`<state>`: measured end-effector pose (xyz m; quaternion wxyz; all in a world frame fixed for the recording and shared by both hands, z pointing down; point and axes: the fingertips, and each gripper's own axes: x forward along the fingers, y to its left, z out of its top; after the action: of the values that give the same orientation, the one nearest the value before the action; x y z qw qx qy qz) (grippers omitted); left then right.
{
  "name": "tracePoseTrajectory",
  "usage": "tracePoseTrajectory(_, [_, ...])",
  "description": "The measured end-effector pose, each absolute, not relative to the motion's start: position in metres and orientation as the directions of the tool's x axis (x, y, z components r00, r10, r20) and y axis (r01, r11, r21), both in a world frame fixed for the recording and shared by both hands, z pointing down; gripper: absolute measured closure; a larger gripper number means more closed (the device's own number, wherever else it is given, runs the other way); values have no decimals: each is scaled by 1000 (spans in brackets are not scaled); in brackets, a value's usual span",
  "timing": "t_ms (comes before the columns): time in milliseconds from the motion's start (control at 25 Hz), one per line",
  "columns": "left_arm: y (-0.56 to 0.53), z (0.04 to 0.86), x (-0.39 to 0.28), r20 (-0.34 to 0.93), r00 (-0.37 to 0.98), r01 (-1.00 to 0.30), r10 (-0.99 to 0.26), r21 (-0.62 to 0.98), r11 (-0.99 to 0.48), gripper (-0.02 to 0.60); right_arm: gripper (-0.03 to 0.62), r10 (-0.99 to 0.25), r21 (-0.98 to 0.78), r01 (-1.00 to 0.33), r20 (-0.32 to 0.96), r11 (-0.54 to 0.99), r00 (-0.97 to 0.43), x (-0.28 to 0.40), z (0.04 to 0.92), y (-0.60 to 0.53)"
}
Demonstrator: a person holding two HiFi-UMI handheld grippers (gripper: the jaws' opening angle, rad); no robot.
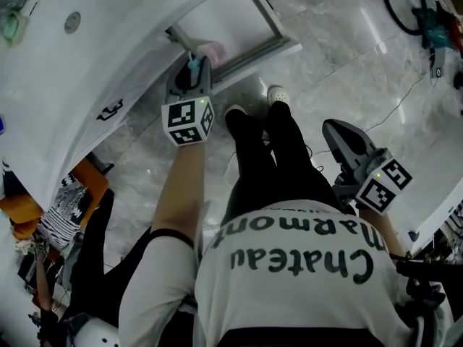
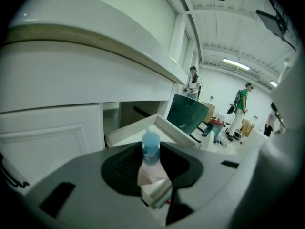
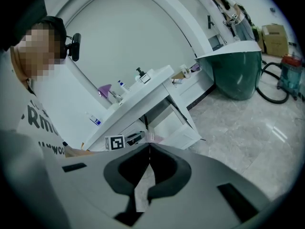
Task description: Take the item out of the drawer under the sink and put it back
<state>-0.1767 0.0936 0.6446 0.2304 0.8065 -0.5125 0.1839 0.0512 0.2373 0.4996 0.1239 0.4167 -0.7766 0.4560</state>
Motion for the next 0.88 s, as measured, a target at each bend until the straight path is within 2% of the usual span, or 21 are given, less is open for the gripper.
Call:
tracePoseTrajectory(600, [90,619,-179,505,419,-904,-755,157,-396,469,583,-564,-613,-757,551,227,-615,62,492,240])
tracePoseTrajectory(880, [98,584,-179,428,468,-880,-773,141,-454,470,583,-578,-599,-759,535,255,-616,46,479,242])
